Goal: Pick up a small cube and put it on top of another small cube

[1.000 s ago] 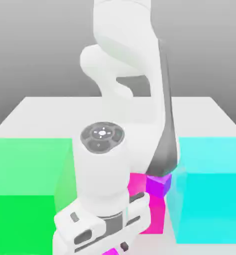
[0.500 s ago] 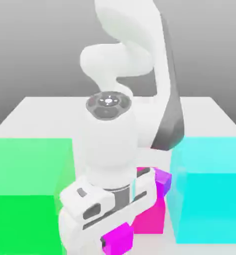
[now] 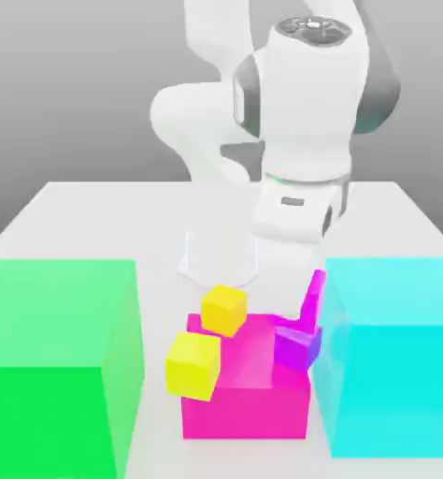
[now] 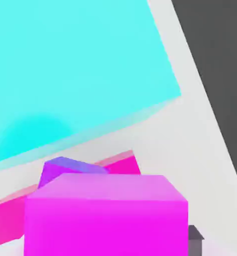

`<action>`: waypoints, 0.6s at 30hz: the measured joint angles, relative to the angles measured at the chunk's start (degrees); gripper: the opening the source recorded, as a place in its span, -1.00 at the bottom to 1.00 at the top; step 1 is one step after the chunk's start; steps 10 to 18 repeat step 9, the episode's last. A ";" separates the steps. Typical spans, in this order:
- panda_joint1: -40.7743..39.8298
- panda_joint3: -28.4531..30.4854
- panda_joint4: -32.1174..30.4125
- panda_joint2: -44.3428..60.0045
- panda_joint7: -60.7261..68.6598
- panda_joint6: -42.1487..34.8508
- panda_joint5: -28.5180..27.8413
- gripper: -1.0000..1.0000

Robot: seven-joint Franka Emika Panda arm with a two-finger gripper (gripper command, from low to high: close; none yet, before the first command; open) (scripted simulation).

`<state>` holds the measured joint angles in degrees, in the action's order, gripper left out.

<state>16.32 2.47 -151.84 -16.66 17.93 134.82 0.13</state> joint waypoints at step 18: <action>0.50 -0.59 -4.40 5.45 1.64 10.07 -0.55 1.00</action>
